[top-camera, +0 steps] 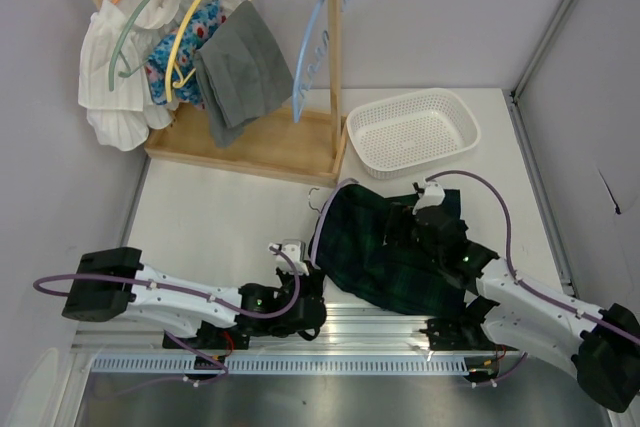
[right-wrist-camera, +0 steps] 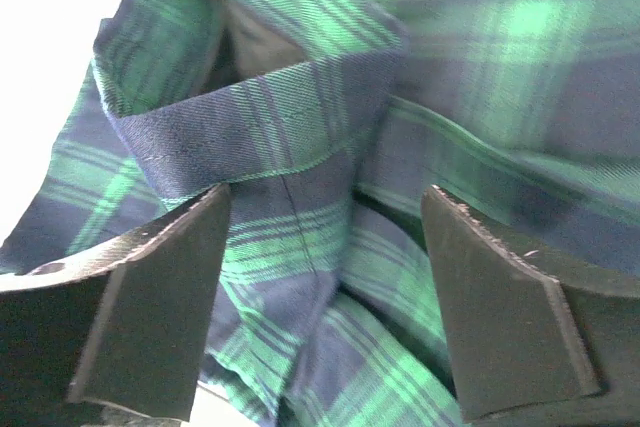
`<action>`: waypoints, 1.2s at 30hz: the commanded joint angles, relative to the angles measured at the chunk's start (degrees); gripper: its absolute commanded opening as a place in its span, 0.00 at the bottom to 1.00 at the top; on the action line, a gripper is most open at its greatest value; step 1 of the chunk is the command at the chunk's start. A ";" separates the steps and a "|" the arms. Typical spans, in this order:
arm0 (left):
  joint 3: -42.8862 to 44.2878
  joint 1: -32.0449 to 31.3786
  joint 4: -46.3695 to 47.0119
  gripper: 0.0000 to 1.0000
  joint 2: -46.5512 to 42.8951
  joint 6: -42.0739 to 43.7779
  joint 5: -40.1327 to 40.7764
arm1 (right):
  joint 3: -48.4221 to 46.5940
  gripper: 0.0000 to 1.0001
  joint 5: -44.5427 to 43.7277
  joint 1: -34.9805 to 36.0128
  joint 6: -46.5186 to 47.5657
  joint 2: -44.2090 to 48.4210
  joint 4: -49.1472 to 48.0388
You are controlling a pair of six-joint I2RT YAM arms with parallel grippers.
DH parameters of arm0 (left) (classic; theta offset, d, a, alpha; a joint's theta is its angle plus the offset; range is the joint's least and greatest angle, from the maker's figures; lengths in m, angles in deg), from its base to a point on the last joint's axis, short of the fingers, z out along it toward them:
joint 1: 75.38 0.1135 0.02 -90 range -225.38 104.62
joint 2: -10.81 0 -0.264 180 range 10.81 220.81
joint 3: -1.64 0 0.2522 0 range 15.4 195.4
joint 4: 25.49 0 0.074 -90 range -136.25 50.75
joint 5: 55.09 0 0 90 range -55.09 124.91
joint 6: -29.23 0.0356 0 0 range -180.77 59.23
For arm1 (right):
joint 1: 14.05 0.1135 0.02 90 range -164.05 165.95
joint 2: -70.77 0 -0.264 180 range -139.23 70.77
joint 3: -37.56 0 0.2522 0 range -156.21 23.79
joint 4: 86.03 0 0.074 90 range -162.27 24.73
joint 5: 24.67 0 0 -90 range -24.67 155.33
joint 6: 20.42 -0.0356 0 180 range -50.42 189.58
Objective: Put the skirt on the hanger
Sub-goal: Place skirt on hanger
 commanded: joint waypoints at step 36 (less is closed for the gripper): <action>2.46 2.41 1.84 0.00 -4.06 3.48 1.77 | -3.08 0.39 0.35 22.86 11.52 -11.95 -18.90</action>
